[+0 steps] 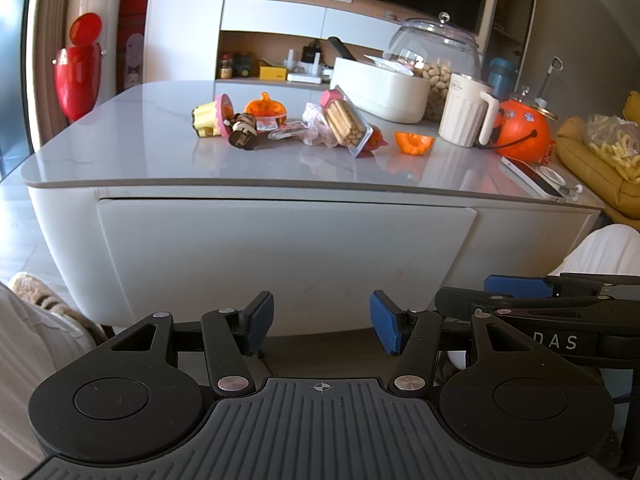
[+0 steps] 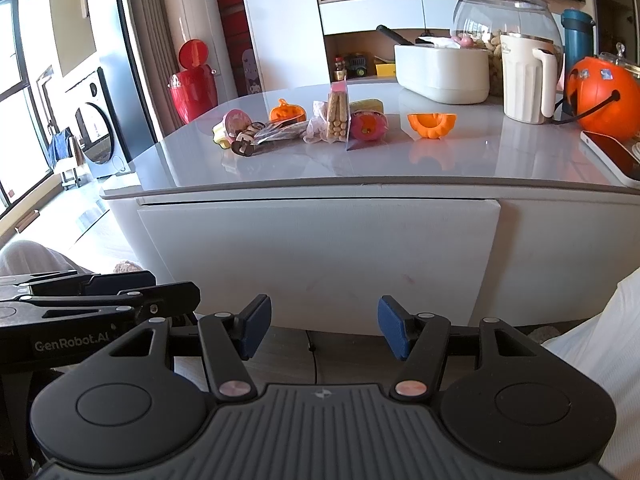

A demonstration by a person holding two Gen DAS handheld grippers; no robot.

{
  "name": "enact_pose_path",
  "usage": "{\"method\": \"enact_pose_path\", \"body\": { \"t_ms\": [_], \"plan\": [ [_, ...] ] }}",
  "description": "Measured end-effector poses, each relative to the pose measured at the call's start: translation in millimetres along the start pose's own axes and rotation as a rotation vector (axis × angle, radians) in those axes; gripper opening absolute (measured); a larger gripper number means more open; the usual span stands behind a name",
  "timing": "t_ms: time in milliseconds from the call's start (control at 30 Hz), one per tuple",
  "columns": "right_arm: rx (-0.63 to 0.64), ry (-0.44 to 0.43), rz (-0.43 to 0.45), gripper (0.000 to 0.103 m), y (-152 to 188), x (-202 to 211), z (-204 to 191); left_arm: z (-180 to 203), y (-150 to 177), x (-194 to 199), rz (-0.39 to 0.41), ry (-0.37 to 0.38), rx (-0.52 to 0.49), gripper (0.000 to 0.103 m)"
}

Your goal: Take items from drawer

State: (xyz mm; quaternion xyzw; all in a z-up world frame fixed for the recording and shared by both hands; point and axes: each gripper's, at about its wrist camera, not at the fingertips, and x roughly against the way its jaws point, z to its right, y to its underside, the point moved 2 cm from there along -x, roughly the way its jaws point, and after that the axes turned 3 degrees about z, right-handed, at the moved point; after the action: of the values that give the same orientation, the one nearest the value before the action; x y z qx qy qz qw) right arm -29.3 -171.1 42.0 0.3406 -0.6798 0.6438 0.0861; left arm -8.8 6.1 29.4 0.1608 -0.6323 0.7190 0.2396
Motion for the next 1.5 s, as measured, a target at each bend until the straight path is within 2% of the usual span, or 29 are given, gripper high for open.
{"method": "enact_pose_path", "body": {
  "t_ms": [1500],
  "plan": [
    [-0.01,0.003,-0.003,0.06,2.8,1.8,-1.7,-7.4,-0.5,0.5,0.001,-0.025,0.009,0.058]
  ]
}}
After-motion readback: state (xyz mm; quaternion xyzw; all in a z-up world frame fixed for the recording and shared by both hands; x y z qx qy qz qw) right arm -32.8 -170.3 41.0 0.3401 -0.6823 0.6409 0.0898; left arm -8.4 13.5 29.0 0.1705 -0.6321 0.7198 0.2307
